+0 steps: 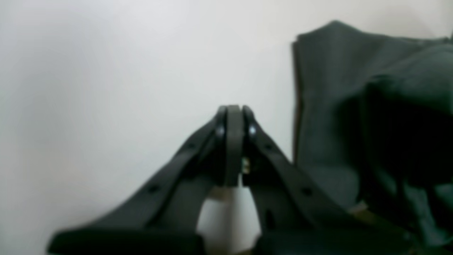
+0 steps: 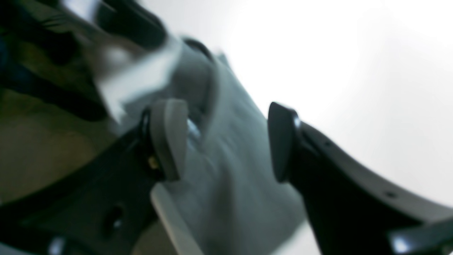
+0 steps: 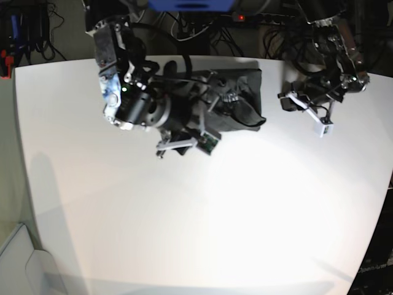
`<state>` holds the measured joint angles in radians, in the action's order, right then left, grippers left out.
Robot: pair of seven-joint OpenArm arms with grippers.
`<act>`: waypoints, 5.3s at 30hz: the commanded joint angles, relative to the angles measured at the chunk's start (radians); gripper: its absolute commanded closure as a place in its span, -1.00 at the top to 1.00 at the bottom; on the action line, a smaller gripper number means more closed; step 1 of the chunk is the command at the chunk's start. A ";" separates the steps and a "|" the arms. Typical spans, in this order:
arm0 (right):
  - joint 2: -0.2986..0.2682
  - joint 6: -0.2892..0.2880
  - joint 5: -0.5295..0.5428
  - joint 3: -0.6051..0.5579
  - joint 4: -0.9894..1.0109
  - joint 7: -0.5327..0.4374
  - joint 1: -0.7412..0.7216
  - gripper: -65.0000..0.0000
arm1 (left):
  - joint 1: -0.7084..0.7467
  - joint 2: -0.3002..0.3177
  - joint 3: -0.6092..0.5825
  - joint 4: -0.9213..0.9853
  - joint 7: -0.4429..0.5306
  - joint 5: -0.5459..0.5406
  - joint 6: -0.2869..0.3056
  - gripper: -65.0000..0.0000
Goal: Layout the t-shirt on the table in an organized manner, then fold the t-shirt properly
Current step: 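Grasp the strip end with the right gripper and fold it over toward the left gripper, then release the right gripper and grasp the folded bundle edge with the left gripper, then rotate the folded bundle with the left gripper, dragging it across the table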
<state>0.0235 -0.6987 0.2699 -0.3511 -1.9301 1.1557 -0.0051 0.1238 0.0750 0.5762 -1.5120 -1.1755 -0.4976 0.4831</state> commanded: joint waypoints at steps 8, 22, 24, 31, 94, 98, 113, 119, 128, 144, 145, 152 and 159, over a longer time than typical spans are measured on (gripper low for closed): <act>-0.053 0.001 0.021 0.128 -0.015 -0.021 -0.003 -0.13 | 0.043 0.049 -0.002 -0.178 -0.123 0.017 0.006 -0.97; -0.121 0.001 0.021 0.238 -0.015 -0.023 -0.003 0.17 | 0.113 0.019 0.001 -0.353 -0.206 -0.372 0.119 0.42; -0.122 0.001 0.021 0.238 -0.015 -0.021 -0.002 0.17 | 0.119 0.019 0.000 -0.333 -0.206 -0.418 0.119 0.43; -0.121 0.001 0.021 0.234 -0.015 -0.019 -0.002 0.17 | 0.110 -0.013 0.001 -0.227 -0.198 -0.551 0.119 0.43; -0.162 0.001 0.021 0.268 -0.016 -0.019 0.011 0.17 | -0.052 -0.151 -0.028 0.095 -0.071 -0.123 0.105 -0.99; -0.162 0.001 0.021 0.335 -0.016 -0.019 0.004 0.17 | -0.077 -0.145 -0.061 0.064 -0.079 -0.046 0.105 -0.99; -0.176 0.001 0.021 0.561 -0.016 -0.019 0.011 0.17 | -0.327 -0.060 -0.556 0.058 -0.082 0.285 0.107 -0.99; -0.208 0.001 0.021 0.600 -0.016 -0.019 0.023 0.17 | -0.433 -0.047 -0.726 0.083 -0.073 0.296 0.107 -0.99; -0.218 0.001 0.021 0.732 -0.016 -0.019 0.026 0.17 | -0.511 -0.047 -0.902 0.278 0.095 0.296 0.105 -0.99; -0.236 0.001 0.021 0.878 -0.015 -0.018 0.043 0.17 | -0.640 -0.057 -1.166 0.333 0.245 0.462 0.119 -0.99; -0.236 0.001 0.021 0.880 -0.015 -0.018 0.047 0.17 | -0.652 -0.067 -1.174 0.339 0.246 0.492 0.119 -0.99; -0.241 0.001 0.021 0.918 -0.015 -0.019 0.069 0.17 | -0.668 -0.105 -1.241 0.453 0.355 0.647 0.121 -0.99; -0.250 0.001 0.021 0.927 -0.015 -0.019 0.070 0.17 | -0.718 -0.142 -1.286 0.601 0.470 0.742 0.121 -0.99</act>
<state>-0.2131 -0.6987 0.2848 0.5713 -1.9301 1.1557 0.0757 -0.5751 -0.0650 -0.7105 -0.9062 -0.7010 0.2420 0.6029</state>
